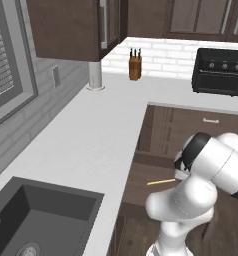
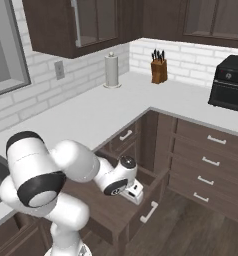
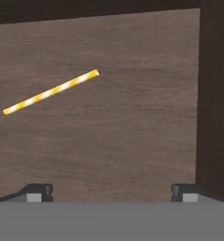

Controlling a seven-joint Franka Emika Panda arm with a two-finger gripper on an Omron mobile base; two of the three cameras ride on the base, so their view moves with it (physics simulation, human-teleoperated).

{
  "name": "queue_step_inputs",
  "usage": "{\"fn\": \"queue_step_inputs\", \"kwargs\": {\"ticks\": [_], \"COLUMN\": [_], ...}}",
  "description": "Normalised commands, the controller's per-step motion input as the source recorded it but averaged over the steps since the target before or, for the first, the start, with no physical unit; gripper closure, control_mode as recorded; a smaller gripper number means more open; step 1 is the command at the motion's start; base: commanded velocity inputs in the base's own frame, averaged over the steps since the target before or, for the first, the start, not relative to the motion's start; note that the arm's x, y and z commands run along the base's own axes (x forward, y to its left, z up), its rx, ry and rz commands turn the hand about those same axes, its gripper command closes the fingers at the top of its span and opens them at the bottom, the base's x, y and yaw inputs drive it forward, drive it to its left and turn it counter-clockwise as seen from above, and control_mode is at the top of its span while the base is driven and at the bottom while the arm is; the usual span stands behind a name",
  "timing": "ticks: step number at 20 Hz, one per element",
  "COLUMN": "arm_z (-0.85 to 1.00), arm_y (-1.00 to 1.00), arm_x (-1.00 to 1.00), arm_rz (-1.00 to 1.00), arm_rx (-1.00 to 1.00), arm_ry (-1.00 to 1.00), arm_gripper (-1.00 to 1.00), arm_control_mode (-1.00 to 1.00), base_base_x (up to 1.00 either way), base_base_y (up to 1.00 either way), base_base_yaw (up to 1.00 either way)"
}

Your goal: Take a straw from the drawer in front and place it inside the glass cup on the dining counter.

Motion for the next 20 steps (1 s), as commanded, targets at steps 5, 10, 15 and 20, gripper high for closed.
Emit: {"fn": "queue_step_inputs", "kwargs": {"ticks": [5,10,15,20], "arm_z": [0.02,0.09,0.22,0.44], "arm_y": [-0.75,-0.59,-0.36,0.14], "arm_x": [-0.37,-0.28,-0.11,0.23], "arm_rz": [0.05,0.0,0.0,-0.04], "arm_rx": [0.02,0.03,0.03,0.0], "arm_ry": [0.0,0.0,0.01,0.11], "arm_gripper": [-1.0,-1.0,-1.0,-1.0], "arm_control_mode": [-1.0,-1.0,-1.0,-1.0], "base_base_x": [0.0,0.0,0.0,0.0], "base_base_y": [0.0,0.0,0.0,0.0], "base_base_yaw": [0.0,0.0,0.0,0.0]}}
